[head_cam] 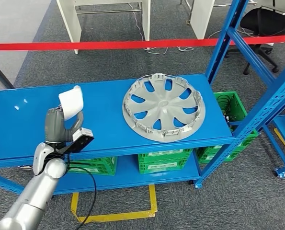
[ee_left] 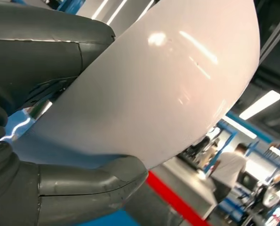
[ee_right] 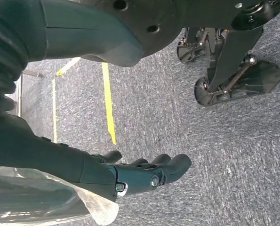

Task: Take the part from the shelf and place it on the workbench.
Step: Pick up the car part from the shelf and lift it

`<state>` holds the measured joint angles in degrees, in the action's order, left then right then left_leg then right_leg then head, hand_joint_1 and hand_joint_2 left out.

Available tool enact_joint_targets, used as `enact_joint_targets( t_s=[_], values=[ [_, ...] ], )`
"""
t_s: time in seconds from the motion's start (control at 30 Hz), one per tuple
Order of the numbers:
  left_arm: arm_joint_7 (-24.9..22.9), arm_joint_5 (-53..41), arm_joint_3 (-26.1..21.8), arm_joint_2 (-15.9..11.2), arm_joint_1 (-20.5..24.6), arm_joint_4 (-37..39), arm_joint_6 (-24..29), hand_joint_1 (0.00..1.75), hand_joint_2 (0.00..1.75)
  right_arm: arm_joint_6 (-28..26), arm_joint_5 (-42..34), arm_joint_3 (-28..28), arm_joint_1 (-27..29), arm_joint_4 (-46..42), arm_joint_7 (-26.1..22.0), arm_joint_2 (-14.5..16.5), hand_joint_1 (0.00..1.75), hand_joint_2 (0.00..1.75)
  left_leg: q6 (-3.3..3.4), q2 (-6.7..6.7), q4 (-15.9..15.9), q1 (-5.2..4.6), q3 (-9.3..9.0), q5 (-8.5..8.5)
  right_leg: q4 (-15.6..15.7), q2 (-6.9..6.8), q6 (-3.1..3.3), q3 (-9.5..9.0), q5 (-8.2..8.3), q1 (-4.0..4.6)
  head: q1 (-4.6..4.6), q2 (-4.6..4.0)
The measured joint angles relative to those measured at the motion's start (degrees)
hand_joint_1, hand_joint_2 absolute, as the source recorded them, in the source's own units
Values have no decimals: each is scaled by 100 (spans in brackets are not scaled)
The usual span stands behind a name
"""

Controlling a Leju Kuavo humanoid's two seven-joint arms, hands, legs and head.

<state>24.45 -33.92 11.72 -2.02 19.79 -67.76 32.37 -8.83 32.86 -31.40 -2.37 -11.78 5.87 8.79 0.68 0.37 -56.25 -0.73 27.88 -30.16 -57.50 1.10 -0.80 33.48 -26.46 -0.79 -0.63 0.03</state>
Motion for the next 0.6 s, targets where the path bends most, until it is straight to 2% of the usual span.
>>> enact_joint_targets(
  t_s=[0.1, 0.17, 0.3, 0.43, 0.5, 0.53, 0.57, 0.6],
  values=[
    [110, 231, -41, 63, -126, -360, -33, 175, 175, -10, 3, -8, 6, 0, 9, 11, 0, 175, 0, 0, 0, 0, 1, 0, 0, -1, 0, 1, 1, 0, 1, 1],
    [318, 732, -72, 133, -264, -675, -134, 175, 175, -41, 3, -32, 10, -1, 11, 22, 0, 175, 0, 0, 0, 1, 1, 1, 0, 0, 0, 2, 2, 1, 2, 1],
    [568, 1615, -85, 349, -738, -1744, -291, 175, 175, -90, 50, -102, 28, -2, 3, 80, 0, 175, 3, 0, -11, 0, 2, -1, 4, 0, -5, 8, 6, -2, 0, 1],
    [822, 2392, -69, 486, -1208, -2685, -607, 175, 175, -141, 138, -127, 41, -2, -7, 167, 0, 175, 38, -1, -60, -20, 28, -6, 14, 2, -51, 19, 37, -27, 5, 1],
    [969, 2885, -65, 537, -1438, -3075, -972, 175, 175, -163, 137, -157, 48, -2, -39, 192, 0, 175, 85, 7, -11, -10, 18, 58, 34, 0, -98, 26, 60, -33, 4, 1],
    [1035, 3087, -64, 564, -1554, -3247, -1160, 175, 175, -169, 127, -182, 52, -2, -66, 200, 0, 175, 121, 22, 43, 2, 10, 113, 16, -13, -122, 51, 16, -28, 2, 1],
    [1089, 3229, -63, 599, -1668, -3398, -1304, 175, 175, -171, 117, -208, 54, -2, -95, 204, 0, 175, 158, 39, 98, 14, 12, 168, -91, -27, -136, 109, -109, -21, -7, 0],
    [1127, 3309, -63, 630, -1773, -3524, -1397, 175, 175, -172, 108, -232, 55, -2, -117, 205, 0, 175, 188, 57, 138, 27, 23, 213, -322, -41, -142, 210, -301, -16, -16, 0]
  ],
)
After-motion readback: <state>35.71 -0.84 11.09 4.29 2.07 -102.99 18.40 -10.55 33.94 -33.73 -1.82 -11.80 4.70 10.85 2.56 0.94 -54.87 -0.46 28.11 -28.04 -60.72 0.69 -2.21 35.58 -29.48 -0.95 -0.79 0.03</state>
